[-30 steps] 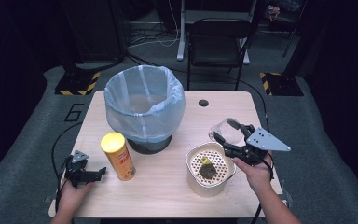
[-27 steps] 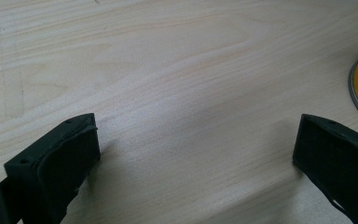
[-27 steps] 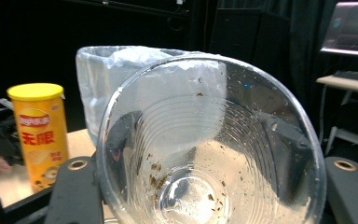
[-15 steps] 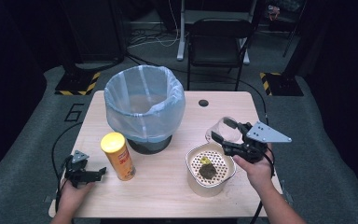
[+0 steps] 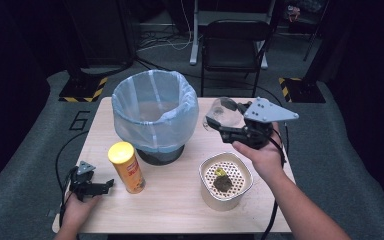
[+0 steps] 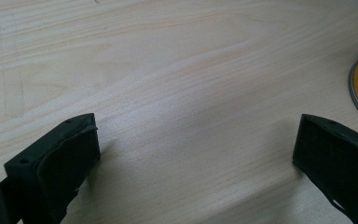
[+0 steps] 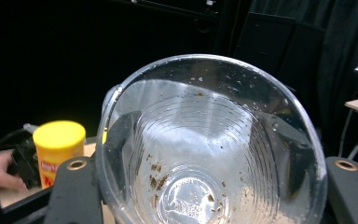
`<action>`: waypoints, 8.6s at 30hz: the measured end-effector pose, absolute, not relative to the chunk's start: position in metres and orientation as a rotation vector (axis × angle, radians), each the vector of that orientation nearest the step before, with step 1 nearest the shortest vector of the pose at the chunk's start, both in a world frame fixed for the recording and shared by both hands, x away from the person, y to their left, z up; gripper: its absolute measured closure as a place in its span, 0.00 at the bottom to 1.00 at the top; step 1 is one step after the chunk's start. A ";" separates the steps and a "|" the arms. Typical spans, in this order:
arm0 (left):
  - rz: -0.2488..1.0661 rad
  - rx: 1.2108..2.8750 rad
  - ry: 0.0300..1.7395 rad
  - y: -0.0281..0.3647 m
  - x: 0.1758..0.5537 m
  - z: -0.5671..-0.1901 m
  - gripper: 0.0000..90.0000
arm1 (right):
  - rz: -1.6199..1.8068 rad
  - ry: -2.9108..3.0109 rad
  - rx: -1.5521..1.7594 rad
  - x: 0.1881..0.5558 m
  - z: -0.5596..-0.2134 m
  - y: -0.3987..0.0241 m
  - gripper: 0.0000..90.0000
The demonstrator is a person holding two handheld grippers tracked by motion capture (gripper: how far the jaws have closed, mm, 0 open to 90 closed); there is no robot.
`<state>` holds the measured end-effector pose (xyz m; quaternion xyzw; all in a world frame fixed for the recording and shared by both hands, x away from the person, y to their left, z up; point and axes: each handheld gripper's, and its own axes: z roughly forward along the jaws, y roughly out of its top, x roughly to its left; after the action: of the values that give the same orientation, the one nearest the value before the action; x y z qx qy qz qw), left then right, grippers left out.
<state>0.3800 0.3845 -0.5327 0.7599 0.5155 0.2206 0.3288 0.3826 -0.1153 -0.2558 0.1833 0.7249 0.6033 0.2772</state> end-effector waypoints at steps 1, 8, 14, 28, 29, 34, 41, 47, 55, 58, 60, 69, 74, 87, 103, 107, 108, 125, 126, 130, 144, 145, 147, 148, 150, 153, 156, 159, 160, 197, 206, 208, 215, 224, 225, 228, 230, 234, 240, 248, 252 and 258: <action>0.578 1.989 1.349 0.385 0.380 -0.533 0.00 | 1.623 1.951 0.490 0.385 -0.252 -0.110 0.38; 0.578 1.988 1.350 0.385 0.380 -0.533 0.00 | 1.664 1.971 0.484 0.409 -0.233 -0.072 0.39; 0.577 1.989 1.349 0.385 0.380 -0.533 0.00 | 1.679 2.001 0.509 0.428 -0.225 -0.042 0.39; 0.568 1.977 1.358 0.384 0.380 -0.533 0.00 | 1.613 2.047 0.561 0.470 -0.237 -0.001 0.38; 0.572 1.983 1.354 0.384 0.380 -0.533 0.00 | 1.611 2.050 0.571 0.472 -0.238 0.002 0.38; 0.577 1.987 1.352 0.384 0.380 -0.533 0.00 | 1.595 2.077 0.586 0.480 -0.243 0.014 0.37; 0.577 1.987 1.352 0.384 0.380 -0.533 0.00 | 1.564 2.113 0.625 0.490 -0.253 0.028 0.36; 0.577 1.987 1.352 0.384 0.380 -0.533 0.00 | 1.555 2.117 0.639 0.496 -0.256 0.032 0.32; 0.577 1.987 1.352 0.384 0.380 -0.533 0.00 | 1.542 2.091 0.705 0.500 -0.262 0.034 0.03; 0.576 1.984 1.353 0.384 0.380 -0.533 0.00 | 1.543 2.088 0.689 0.498 -0.261 0.033 0.03; 0.575 1.984 1.352 0.384 0.380 -0.533 0.00 | 1.537 2.089 0.679 0.496 -0.261 0.032 0.04; 0.552 2.002 1.363 0.383 0.378 -0.531 0.00 | 1.503 2.117 0.659 0.491 -0.262 0.028 0.07; 0.569 1.986 1.358 0.383 0.377 -0.532 0.00 | 1.499 2.120 0.649 0.487 -0.257 0.024 0.07; 0.505 1.940 1.368 0.386 0.375 -0.524 0.03 | 1.577 2.092 0.595 0.455 -0.247 -0.030 0.20; 0.477 1.869 1.211 0.372 0.358 -0.487 0.04 | 1.447 2.034 0.694 0.416 -0.290 -0.115 0.27; 0.472 1.880 1.169 0.367 0.352 -0.478 0.04 | 1.482 2.008 0.748 0.410 -0.302 -0.136 0.27; 0.473 1.883 1.163 0.367 0.351 -0.475 0.04 | 1.488 2.003 0.764 0.409 -0.304 -0.140 0.27; 0.361 1.886 0.986 0.357 0.339 -0.460 0.04 | 1.457 1.886 0.921 0.387 -0.353 -0.190 0.29; 0.358 1.899 0.967 0.356 0.339 -0.460 0.04 | 1.444 1.878 0.925 0.384 -0.356 -0.193 0.29; 0.352 1.899 0.945 0.347 0.341 -0.461 0.04 | 1.420 1.865 0.945 0.376 -0.364 -0.201 0.28; 0.298 1.903 0.929 0.326 0.356 -0.470 0.06 | 1.388 1.846 1.053 0.365 -0.397 -0.226 0.27; 0.307 1.906 0.928 0.325 0.357 -0.471 0.06 | 1.385 1.848 1.059 0.365 -0.398 -0.227 0.27; 0.322 1.895 0.928 0.322 0.359 -0.472 0.06 | 1.385 1.839 1.070 0.365 -0.401 -0.230 0.27; 0.321 1.889 0.924 0.322 0.360 -0.472 0.06 | 1.385 1.837 1.076 0.365 -0.402 -0.231 0.27; 0.314 1.875 0.929 0.321 0.361 -0.473 0.07 | 1.378 1.838 1.085 0.364 -0.405 -0.233 0.27; 0.312 1.866 0.926 0.316 0.364 -0.475 0.08 | 1.363 1.840 1.103 0.363 -0.408 -0.237 0.27; 0.344 1.881 0.909 0.312 0.364 -0.476 0.12 | 1.357 1.828 1.130 0.363 -0.412 -0.242 0.27; 0.366 1.901 0.901 0.311 0.362 -0.475 0.16 | 1.361 1.820 1.149 0.362 -0.415 -0.246 0.27; 0.369 1.900 0.898 0.311 0.363 -0.475 0.17 | 1.359 1.816 1.155 0.361 -0.416 -0.248 0.27; 0.461 1.886 0.910 0.319 0.351 -0.449 0.27 | 1.262 1.862 1.227 0.370 -0.451 -0.267 0.27; 0.444 1.893 0.889 0.318 0.343 -0.389 0.27 | 1.259 1.866 1.248 0.371 -0.457 -0.268 0.27; 0.447 1.900 0.882 0.317 0.342 -0.370 0.27 | 1.249 1.873 1.251 0.371 -0.458 -0.267 0.27; 0.456 1.895 0.837 0.310 0.342 -0.286 0.27 | 1.234 1.882 1.256 0.373 -0.462 -0.269 0.27; 0.466 1.884 0.819 0.295 0.366 -0.221 0.27 | 1.213 1.902 1.279 0.376 -0.470 -0.270 0.27; 0.460 1.881 0.816 0.295 0.369 -0.218 0.27 | 1.213 1.905 1.276 0.376 -0.471 -0.270 0.27; 0.455 1.876 0.814 0.289 0.381 -0.205 0.27 | 1.214 1.909 1.274 0.376 -0.471 -0.268 0.27; 0.454 1.869 0.813 0.286 0.391 -0.198 0.27 | 1.214 1.913 1.274 0.377 -0.472 -0.268 0.27; 0.458 1.849 0.826 0.276 0.411 -0.190 0.27 | 1.206 1.921 1.274 0.376 -0.473 -0.266 0.27; 0.462 1.829 0.882 0.269 0.444 -0.196 0.27 | 1.207 1.925 1.270 0.377 -0.474 -0.266 0.27; 0.470 1.824 0.937 0.257 0.477 -0.228 0.26 | 1.201 1.933 1.276 0.378 -0.477 -0.268 0.27; 0.449 1.892 0.978 0.251 0.489 -0.249 0.26 | 1.192 1.944 1.268 0.379 -0.477 -0.266 0.27; 0.436 1.891 1.041 0.251 0.495 -0.266 0.17 | 1.199 1.940 1.269 0.379 -0.477 -0.266 0.27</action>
<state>0.4946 0.2513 -0.2660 0.7656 0.4215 0.1765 0.4528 0.3786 -0.2659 -0.4770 0.4690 0.7173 0.4431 0.2629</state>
